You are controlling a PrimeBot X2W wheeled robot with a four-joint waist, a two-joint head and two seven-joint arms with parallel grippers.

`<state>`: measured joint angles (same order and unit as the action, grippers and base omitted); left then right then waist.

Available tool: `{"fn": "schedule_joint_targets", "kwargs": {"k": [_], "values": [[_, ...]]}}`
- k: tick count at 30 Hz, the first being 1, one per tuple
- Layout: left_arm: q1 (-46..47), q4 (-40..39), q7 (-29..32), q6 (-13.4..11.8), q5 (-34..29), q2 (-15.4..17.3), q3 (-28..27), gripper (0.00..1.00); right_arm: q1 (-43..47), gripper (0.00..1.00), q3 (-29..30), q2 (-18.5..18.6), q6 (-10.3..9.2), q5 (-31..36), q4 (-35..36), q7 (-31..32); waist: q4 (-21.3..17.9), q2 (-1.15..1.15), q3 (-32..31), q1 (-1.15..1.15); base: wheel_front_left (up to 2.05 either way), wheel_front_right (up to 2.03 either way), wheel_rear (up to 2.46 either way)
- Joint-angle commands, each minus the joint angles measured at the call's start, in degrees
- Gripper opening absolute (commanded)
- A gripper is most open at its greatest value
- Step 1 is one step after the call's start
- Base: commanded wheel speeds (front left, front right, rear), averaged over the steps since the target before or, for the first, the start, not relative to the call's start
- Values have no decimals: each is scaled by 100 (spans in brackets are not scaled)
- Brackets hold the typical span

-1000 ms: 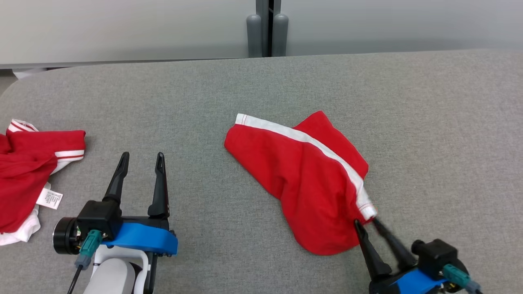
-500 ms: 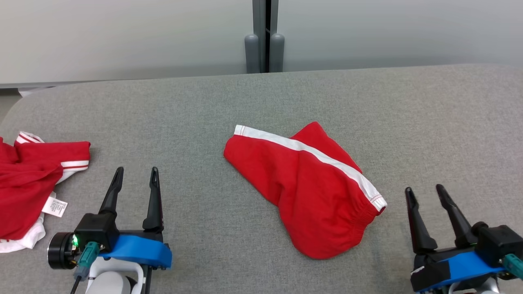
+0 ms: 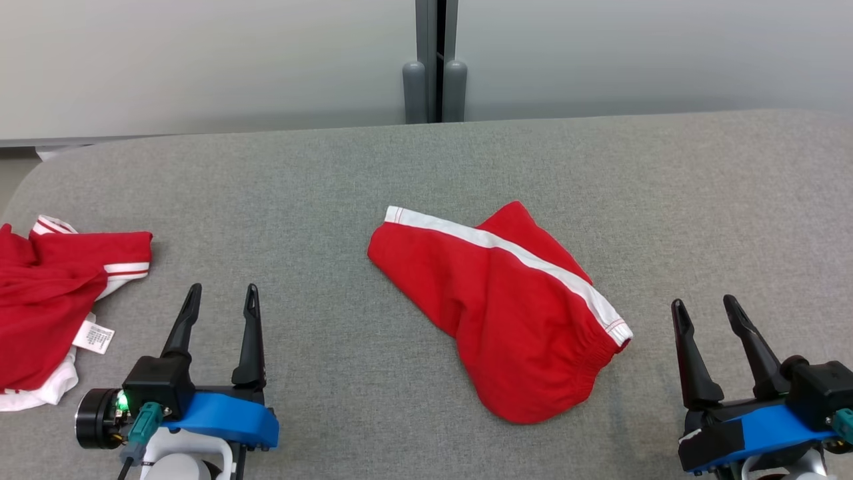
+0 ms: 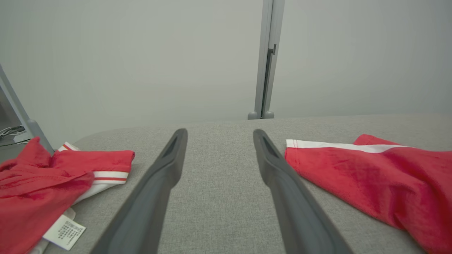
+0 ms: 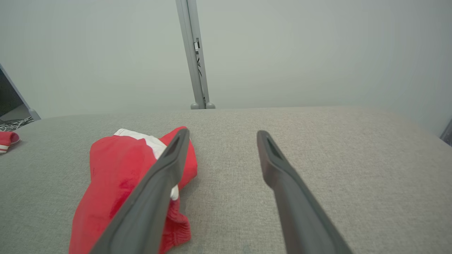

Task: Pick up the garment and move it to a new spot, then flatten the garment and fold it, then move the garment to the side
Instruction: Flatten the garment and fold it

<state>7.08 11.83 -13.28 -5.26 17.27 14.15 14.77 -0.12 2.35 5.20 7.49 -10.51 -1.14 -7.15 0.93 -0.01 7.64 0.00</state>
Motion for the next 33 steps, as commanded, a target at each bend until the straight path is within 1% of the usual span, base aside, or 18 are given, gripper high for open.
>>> {"fn": "schedule_joint_targets", "kwargs": {"k": [1, 5, 9, 14, 18, 22, 27, 33], "values": [[79, -39, 12, -9, 23, 21, 4, 100, 1, 100, 19, -9, 0, 44, 39, 11, -6, 1, 47, 0, 0, 0, 0], [317, -84, 123, 43, -24, 28, 79, 100, -64, 100, 35, -17, 0, 37, 110, 36, -16, 1, 164, 0, 0, 0, 0], [975, -93, 462, 213, -108, -6, 287, 100, -206, 100, 46, -1, 0, 28, 238, 55, -41, 1, 468, 0, 0, 0, 0], [2046, 296, 1049, 549, -40, -194, 554, 100, -408, 100, 3, 71, 0, 0, 303, 59, -154, 1, 885, 0, 0, 0, 0], [2873, 1012, 1477, 847, 55, -382, 754, 100, -584, 100, -76, 96, 0, -20, 272, 17, -303, 1, 1163, 0, 0, 0, 0], [3538, 1967, 1859, 1077, 153, -493, 930, 100, -718, 100, -146, 59, 0, -17, 239, -27, -476, 1, 1349, 0, 0, 0, 0], [4116, 3174, 2352, 1223, 323, -483, 1119, 100, -843, 100, -218, 33, 0, -85, 87, -139, -663, 1, 1487, 0, 0, 0, 0], [4491, 4084, 2475, 1281, 479, -491, 1353, 100, -918, 100, -240, 39, 0, -126, -62, -220, -775, 1, 1555, 0, 0, 0, 0]]}}
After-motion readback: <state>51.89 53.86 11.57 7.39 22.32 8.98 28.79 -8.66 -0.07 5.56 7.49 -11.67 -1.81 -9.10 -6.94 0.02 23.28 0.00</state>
